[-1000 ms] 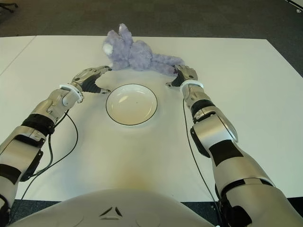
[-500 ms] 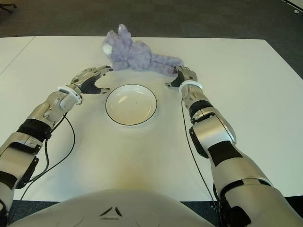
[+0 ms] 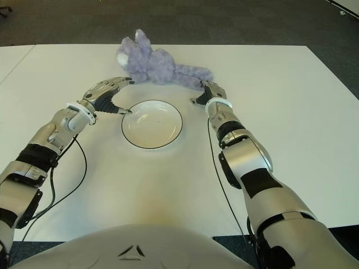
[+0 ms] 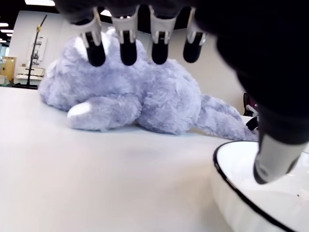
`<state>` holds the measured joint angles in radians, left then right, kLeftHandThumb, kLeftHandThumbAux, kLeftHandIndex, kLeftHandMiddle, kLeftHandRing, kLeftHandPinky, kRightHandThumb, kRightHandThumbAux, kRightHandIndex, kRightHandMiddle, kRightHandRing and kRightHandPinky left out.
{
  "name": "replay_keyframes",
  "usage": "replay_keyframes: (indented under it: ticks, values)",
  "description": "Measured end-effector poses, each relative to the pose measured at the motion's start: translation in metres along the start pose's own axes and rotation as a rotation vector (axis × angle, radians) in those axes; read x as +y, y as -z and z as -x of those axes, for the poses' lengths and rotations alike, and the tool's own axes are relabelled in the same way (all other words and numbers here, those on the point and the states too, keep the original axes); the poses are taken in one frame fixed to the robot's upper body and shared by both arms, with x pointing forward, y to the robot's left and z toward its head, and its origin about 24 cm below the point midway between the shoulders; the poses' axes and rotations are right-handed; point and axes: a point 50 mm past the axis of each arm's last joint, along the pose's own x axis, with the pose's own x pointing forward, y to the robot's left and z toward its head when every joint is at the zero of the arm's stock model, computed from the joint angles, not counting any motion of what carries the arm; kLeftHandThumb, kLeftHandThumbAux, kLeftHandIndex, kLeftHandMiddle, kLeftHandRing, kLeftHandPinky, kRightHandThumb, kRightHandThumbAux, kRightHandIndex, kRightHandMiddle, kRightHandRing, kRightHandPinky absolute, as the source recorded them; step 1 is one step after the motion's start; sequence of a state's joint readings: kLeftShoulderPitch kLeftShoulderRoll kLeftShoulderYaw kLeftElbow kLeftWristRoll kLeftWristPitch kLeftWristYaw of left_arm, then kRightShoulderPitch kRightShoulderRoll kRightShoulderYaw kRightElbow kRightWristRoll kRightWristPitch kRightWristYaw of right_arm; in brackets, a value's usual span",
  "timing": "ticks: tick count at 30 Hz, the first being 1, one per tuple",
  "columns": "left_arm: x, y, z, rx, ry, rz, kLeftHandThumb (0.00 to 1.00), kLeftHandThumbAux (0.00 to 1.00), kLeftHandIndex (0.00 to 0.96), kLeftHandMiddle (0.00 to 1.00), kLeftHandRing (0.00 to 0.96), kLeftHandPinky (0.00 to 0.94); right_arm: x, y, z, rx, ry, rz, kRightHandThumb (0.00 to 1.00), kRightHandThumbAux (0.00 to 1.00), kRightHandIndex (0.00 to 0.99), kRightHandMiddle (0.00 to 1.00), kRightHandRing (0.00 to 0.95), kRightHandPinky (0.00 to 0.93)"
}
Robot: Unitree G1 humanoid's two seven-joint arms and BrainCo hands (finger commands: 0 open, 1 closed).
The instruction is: Put the doll into the plate.
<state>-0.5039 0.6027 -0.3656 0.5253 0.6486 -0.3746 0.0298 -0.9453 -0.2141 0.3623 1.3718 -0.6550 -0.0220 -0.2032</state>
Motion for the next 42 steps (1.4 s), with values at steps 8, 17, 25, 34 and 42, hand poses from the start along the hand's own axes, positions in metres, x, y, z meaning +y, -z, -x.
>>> replay_keyframes:
  ticks: [8, 17, 25, 34, 42]
  values:
    - [-0.002, 0.001, 0.0, 0.007, 0.006, 0.005, 0.064, 0.628, 0.009, 0.023, 0.116, 0.0, 0.001, 0.002, 0.001, -0.001, -0.003, -0.043, 0.24, 0.66, 0.011, 0.0, 0.0, 0.015]
    - [-0.002, 0.0, -0.001, 0.01, 0.002, 0.001, 0.078, 0.633, 0.012, 0.025, 0.121, 0.0, 0.007, 0.008, 0.003, -0.027, -0.007, -0.099, 0.281, 0.684, 0.02, 0.0, 0.0, 0.023]
    - [0.001, -0.002, -0.002, 0.007, -0.001, -0.003, 0.066, 0.628, 0.009, 0.036, 0.116, 0.0, 0.006, 0.009, 0.004, -0.033, -0.006, -0.104, 0.228, 0.687, 0.071, 0.067, 0.069, 0.132]
    - [0.006, -0.009, -0.003, -0.004, -0.007, -0.009, 0.066, 0.638, 0.01, 0.054, 0.112, 0.0, 0.007, 0.009, 0.004, -0.037, -0.012, -0.08, 0.354, 0.693, 0.302, 0.167, 0.164, 0.219]
    - [0.012, -0.012, -0.002, -0.006, -0.024, -0.007, 0.063, 0.642, 0.021, 0.067, 0.153, 0.0, 0.006, 0.009, 0.003, -0.042, -0.016, -0.07, 0.296, 0.705, 0.296, 0.242, 0.242, 0.281]
